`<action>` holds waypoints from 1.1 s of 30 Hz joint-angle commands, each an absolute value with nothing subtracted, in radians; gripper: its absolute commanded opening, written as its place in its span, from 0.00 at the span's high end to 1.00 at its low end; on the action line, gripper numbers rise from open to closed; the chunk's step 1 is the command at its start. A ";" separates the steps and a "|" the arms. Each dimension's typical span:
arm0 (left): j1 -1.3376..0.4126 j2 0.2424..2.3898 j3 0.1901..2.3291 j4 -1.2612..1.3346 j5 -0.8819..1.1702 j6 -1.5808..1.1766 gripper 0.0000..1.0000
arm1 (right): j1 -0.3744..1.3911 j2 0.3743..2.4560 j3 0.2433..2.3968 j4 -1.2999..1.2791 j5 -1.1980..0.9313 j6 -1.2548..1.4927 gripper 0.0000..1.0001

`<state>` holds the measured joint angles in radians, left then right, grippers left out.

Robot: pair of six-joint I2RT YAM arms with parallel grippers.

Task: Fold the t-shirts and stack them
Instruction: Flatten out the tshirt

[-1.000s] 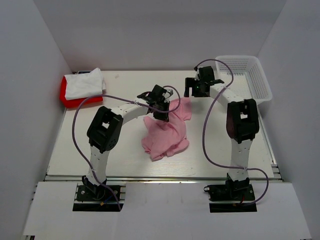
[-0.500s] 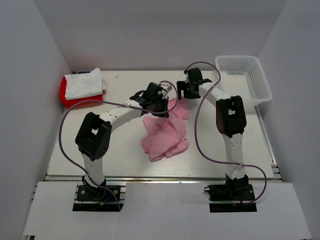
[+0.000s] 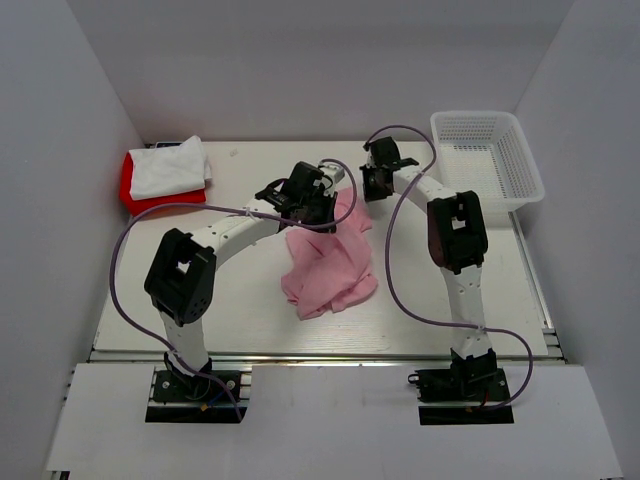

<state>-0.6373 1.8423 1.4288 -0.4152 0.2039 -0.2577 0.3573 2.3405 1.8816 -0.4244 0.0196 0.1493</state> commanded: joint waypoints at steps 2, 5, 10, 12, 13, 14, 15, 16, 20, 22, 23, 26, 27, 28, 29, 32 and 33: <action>-0.641 1.853 1.468 -0.484 0.229 -0.219 0.96 | 0.379 2.290 1.838 -0.390 -0.054 0.149 1.00; -0.641 1.868 1.477 -0.549 0.171 -0.219 0.40 | 0.380 2.211 1.801 -0.361 -0.058 0.152 0.91; -0.641 1.797 1.399 -0.580 0.095 -0.265 0.00 | 0.396 2.192 1.802 -0.374 -0.060 0.140 0.69; -0.641 1.744 1.356 -0.580 0.051 -0.288 0.00 | 0.406 2.198 1.809 -0.376 -0.058 0.127 0.61; -0.641 1.689 1.309 -0.571 0.040 -0.299 0.00 | 0.413 2.201 1.819 -0.380 -0.058 0.123 0.58; -0.641 1.662 1.283 -0.571 0.029 -0.299 0.00 | 0.417 2.218 1.824 -0.382 -0.057 0.117 0.55; -0.641 1.635 1.255 -0.562 0.029 -0.299 0.00 | 0.428 2.226 1.838 -0.383 -0.054 0.118 0.46; -0.641 1.611 1.199 -0.561 0.029 -0.299 0.00 | 0.431 2.235 1.856 -0.387 -0.048 0.115 0.41; -0.641 1.551 1.085 -0.531 0.110 -0.287 0.00 | 0.448 2.315 1.931 -0.425 -0.005 0.124 0.10; -0.641 1.542 1.028 -0.500 0.165 -0.275 0.00 | 0.448 2.345 1.963 -0.425 0.029 0.130 0.10; -0.641 1.542 1.011 -0.489 0.216 -0.275 0.00 | 0.448 2.361 1.968 -0.426 0.031 0.136 0.10; -0.664 1.542 0.962 -0.466 0.276 -0.262 0.00 | 0.449 2.399 2.002 -0.439 0.034 0.158 0.10; -0.676 1.533 0.951 -0.466 0.288 -0.253 0.00 | 0.449 2.407 2.005 -0.446 0.034 0.170 0.10; -0.689 1.532 0.942 -0.456 0.301 -0.253 0.00 | 0.446 2.422 2.016 -0.451 0.034 0.175 0.10; -0.689 1.532 0.942 -0.456 0.301 -0.253 0.00 | 0.448 2.434 2.023 -0.457 0.035 0.178 0.10; -0.710 1.532 0.924 -0.466 0.301 -0.253 0.14 | 0.449 2.450 2.023 -0.465 0.029 0.192 0.23; -0.710 1.532 0.914 -0.466 0.310 -0.253 0.24 | 0.446 2.450 2.019 -0.462 0.028 0.196 0.30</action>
